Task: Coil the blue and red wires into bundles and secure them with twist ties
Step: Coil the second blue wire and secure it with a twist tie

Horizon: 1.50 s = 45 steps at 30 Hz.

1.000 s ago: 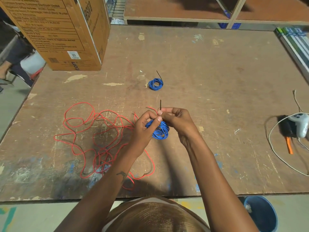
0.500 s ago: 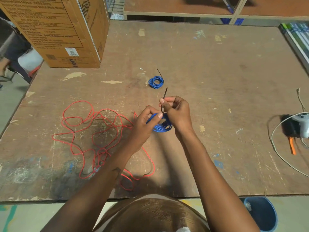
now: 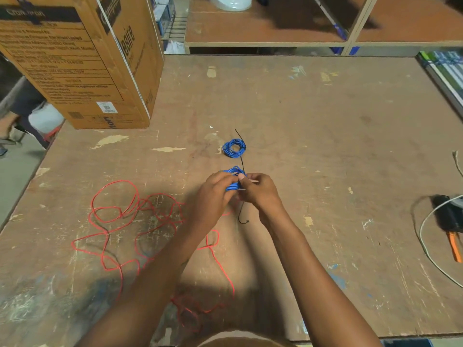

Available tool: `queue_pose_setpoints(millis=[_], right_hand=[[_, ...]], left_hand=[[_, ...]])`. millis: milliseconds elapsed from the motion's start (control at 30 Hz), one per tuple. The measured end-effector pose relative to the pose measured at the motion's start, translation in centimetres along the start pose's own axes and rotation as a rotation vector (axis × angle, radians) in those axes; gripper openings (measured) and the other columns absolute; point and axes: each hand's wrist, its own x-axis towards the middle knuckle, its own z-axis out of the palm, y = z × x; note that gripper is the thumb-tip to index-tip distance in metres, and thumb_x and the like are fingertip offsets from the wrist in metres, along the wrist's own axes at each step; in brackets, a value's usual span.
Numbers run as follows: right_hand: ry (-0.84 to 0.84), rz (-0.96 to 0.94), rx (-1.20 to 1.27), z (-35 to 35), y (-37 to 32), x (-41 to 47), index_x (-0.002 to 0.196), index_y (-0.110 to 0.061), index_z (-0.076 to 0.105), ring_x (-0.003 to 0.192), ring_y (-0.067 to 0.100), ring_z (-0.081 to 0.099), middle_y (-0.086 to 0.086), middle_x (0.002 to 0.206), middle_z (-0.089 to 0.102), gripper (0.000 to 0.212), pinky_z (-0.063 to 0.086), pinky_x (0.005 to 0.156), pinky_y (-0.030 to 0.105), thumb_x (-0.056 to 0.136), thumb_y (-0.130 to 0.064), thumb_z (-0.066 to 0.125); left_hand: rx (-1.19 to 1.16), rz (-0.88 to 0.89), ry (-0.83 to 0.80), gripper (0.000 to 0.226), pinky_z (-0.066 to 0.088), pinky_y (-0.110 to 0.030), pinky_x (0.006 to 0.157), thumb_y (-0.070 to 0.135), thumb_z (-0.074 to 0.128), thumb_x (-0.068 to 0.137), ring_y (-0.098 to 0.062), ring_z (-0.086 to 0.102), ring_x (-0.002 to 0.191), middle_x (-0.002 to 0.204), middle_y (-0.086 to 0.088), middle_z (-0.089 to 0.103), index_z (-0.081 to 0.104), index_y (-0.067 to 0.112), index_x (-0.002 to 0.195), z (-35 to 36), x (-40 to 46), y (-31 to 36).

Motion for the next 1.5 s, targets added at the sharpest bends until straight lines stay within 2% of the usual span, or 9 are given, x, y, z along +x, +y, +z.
queue_pose_setpoints(millis=[167, 300, 467, 533, 600, 767, 1067, 1333, 1500], right_hand=[[-0.050, 0.073, 0.296, -0.5, 0.6, 4.3, 0.121, 0.009, 0.067, 0.063, 0.019, 0.075, 0.021, 0.092, 0.079, 0.025, 0.064, 0.062, 0.027, 0.101, -0.004, 0.073], [0.011, 0.069, 0.283, -1.0, 1.8, 8.5, 0.115, 0.004, 0.071, 0.071, 0.025, 0.075, 0.019, 0.092, 0.079, 0.015, 0.065, 0.065, 0.027, 0.101, 0.007, 0.065], [0.115, 0.076, 0.118, -2.3, 2.2, 13.2, 0.108, -0.001, 0.071, 0.069, 0.023, 0.072, 0.021, 0.093, 0.076, 0.013, 0.062, 0.061, 0.025, 0.102, 0.006, 0.061], [0.118, 0.089, 0.031, -2.6, 3.0, 15.3, 0.110, -0.002, 0.073, 0.081, 0.028, 0.079, 0.017, 0.098, 0.080, 0.016, 0.066, 0.072, 0.033, 0.100, 0.000, 0.062], [0.164, 0.072, -0.110, -2.6, 3.7, 17.2, 0.107, -0.010, 0.079, 0.091, 0.032, 0.080, 0.010, 0.097, 0.083, 0.023, 0.066, 0.086, 0.045, 0.091, -0.013, 0.063], [0.312, -0.053, -0.483, -2.5, 2.9, 18.0, 0.117, -0.012, 0.080, 0.106, 0.032, 0.075, 0.010, 0.111, 0.082, 0.024, 0.053, 0.088, 0.032, 0.098, -0.014, 0.066], [0.252, -0.121, -0.458, -2.9, 5.5, 14.5, 0.139, -0.006, 0.060, 0.113, 0.035, 0.068, 0.013, 0.118, 0.075, 0.045, 0.054, 0.097, 0.042, 0.101, -0.030, 0.061], [0.091, -0.226, -0.419, -2.9, 6.4, 3.0, 0.115, -0.018, 0.074, 0.094, 0.006, 0.070, -0.009, 0.110, 0.077, 0.018, 0.049, 0.083, 0.017, 0.104, -0.012, 0.063], [-0.154, -0.228, -0.447, -0.7, 8.6, -1.7, 0.118, -0.026, 0.079, 0.096, 0.001, 0.074, -0.013, 0.110, 0.080, 0.024, 0.051, 0.085, 0.016, 0.104, -0.017, 0.062]], left_hand=[[-0.126, -0.027, -0.019, 0.031, 0.057, -0.038, 0.101, 0.016, 0.081, 0.092, -0.019, 0.061, 0.118, 0.128, -0.004, 0.049, 0.077, 0.020, 0.123, 2.1, 2.0, -4.1], [-0.333, -0.259, 0.107, 0.040, 0.062, -0.028, 0.093, 0.010, 0.083, 0.091, -0.009, 0.060, 0.126, 0.134, -0.007, 0.050, 0.073, 0.017, 0.128, 3.8, 3.4, -5.7], [-0.411, -0.562, -0.051, 0.037, 0.057, -0.017, 0.093, 0.013, 0.078, 0.095, -0.019, 0.073, 0.114, 0.125, -0.008, 0.074, 0.069, 0.006, 0.131, 6.4, 8.1, -7.0], [-0.408, -0.620, -0.149, 0.035, 0.059, -0.033, 0.099, 0.011, 0.078, 0.095, -0.024, 0.074, 0.112, 0.121, -0.014, 0.076, 0.071, 0.001, 0.128, 7.8, 9.8, -7.4], [-0.366, -0.639, -0.198, 0.035, 0.057, -0.036, 0.102, 0.009, 0.078, 0.094, -0.025, 0.074, 0.112, 0.120, -0.017, 0.076, 0.072, -0.001, 0.127, 9.1, 10.9, -7.5], [-0.263, -0.642, -0.154, 0.031, 0.043, 0.004, 0.075, 0.004, 0.075, 0.094, -0.025, 0.074, 0.111, 0.119, -0.017, 0.077, 0.073, -0.003, 0.124, 11.3, 11.5, -7.6], [-0.160, -0.508, -0.216, 0.031, 0.039, 0.006, 0.082, 0.010, 0.068, 0.101, -0.013, 0.071, 0.109, 0.122, -0.008, 0.076, 0.069, 0.004, 0.131, 7.7, 9.0, -6.7], [-0.065, -0.405, -0.038, 0.029, 0.057, -0.027, 0.087, 0.004, 0.064, 0.098, -0.005, 0.068, 0.096, 0.119, 0.001, 0.074, 0.077, 0.018, 0.120, 0.6, -0.2, -6.6], [0.079, -0.521, 0.111, 0.031, 0.046, -0.045, 0.108, 0.015, 0.070, 0.091, -0.031, 0.062, 0.119, 0.123, -0.009, 0.069, 0.072, 0.014, 0.122, -1.1, -6.5, -7.2]])
